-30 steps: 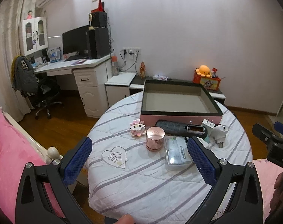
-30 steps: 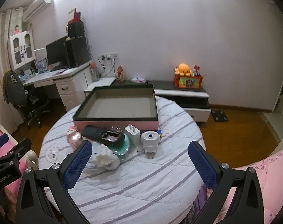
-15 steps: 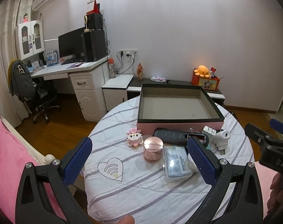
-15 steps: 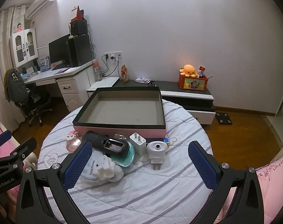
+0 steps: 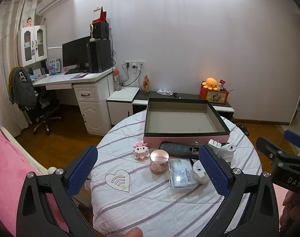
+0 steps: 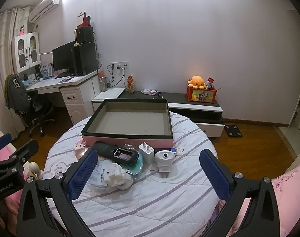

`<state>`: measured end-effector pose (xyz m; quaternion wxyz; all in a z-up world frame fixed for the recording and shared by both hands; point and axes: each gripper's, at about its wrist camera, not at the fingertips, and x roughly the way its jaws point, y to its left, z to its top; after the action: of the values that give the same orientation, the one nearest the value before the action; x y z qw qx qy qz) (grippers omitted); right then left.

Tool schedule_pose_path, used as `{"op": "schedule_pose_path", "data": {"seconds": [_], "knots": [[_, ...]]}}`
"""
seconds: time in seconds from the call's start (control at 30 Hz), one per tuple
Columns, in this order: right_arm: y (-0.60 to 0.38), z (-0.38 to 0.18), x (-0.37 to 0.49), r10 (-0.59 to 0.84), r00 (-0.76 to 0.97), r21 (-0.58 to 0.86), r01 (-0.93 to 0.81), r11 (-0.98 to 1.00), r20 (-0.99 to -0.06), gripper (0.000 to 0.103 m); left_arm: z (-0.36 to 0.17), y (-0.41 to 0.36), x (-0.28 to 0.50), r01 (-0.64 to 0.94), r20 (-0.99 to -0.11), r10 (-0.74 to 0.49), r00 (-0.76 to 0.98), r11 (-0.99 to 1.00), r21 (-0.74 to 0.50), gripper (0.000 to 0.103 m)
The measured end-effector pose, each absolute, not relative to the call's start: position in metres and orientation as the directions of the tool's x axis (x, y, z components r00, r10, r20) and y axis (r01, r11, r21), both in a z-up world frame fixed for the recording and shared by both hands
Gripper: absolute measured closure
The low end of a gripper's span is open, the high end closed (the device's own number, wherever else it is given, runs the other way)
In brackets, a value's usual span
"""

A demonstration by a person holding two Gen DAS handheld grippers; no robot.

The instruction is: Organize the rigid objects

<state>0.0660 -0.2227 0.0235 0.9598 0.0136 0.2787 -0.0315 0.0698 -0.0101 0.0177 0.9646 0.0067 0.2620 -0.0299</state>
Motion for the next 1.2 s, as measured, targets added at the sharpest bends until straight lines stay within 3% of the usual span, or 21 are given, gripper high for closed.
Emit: {"op": "schedule_pose_path", "data": {"seconds": [0.33, 0.83, 1.07, 1.2], "knots": [[-0.241, -0.005, 0.083, -0.059, 0.806, 0.029, 0.094, 0.995, -0.589, 0.000, -0.011, -0.014, 0.087, 0.077, -0.541, -0.068, 0.838, 0.997, -0.007, 0.000], [-0.278, -0.085, 0.160, -0.053, 0.689, 0.042, 0.121, 0.992, -0.723, 0.000, -0.100, -0.021, 0.168, 0.065, -0.692, -0.082, 0.717, 0.997, -0.051, 0.000], [-0.283, -0.108, 0.185, -0.071, 0.642, 0.009, 0.121, 0.993, -0.763, 0.012, -0.125, -0.018, 0.191, 0.047, -0.729, -0.078, 0.680, 0.997, -0.063, 0.000], [-0.283, -0.122, 0.200, -0.047, 0.620, 0.018, 0.098, 0.995, -0.783, 0.023, -0.130, -0.018, 0.200, 0.050, -0.731, -0.100, 0.675, 0.995, -0.090, 0.000]]}}
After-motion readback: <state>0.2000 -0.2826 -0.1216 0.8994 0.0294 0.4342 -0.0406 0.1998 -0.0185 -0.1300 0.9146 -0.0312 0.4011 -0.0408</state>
